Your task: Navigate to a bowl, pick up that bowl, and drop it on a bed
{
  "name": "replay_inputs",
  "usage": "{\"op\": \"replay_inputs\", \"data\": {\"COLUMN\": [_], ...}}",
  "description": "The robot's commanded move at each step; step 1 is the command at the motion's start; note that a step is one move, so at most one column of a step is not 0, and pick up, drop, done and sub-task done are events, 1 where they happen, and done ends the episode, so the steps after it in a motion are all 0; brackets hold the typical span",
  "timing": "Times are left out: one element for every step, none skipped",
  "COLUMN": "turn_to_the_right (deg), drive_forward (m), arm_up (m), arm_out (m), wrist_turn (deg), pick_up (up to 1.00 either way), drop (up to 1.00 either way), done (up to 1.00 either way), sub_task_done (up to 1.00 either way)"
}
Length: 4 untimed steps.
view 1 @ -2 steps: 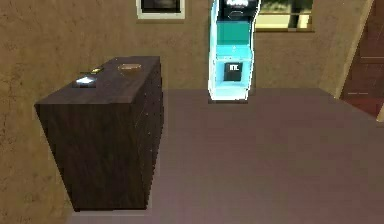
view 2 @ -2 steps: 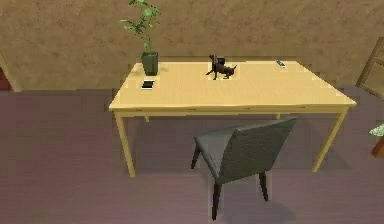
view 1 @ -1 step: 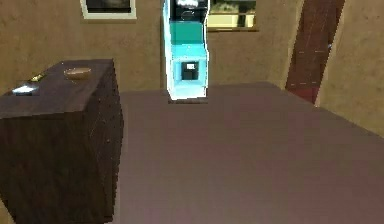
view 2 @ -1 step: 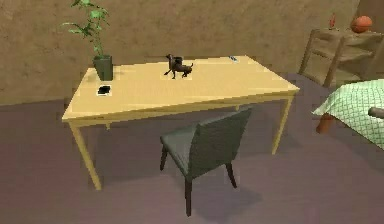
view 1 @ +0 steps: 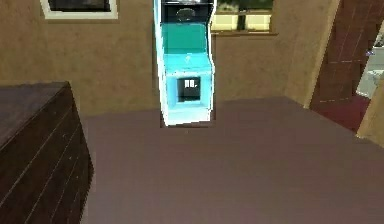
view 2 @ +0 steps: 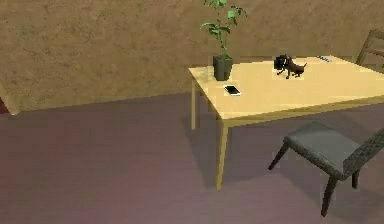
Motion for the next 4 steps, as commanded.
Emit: {"op": "replay_inputs", "data": {"turn_to_the_right": [0.0, -45.0, -45.0, -45.0], "drive_forward": [0.20, 0.00, 0.00, 0.00], "arm_up": [0.00, 0.00, 0.00, 0.00], "arm_out": [0.00, 0.00, 0.00, 0.00], "wrist_turn": [0.0, 0.0, 0.0, 0.0], "pick_up": [0.00, 0.00, 0.00, 0.00], "drop": [0.00, 0.00, 0.00, 0.00], "done": [0.00, 0.00, 0.00, 0.00], "sub_task_done": [0.00, 0.00, 0.00, 0.00]}}
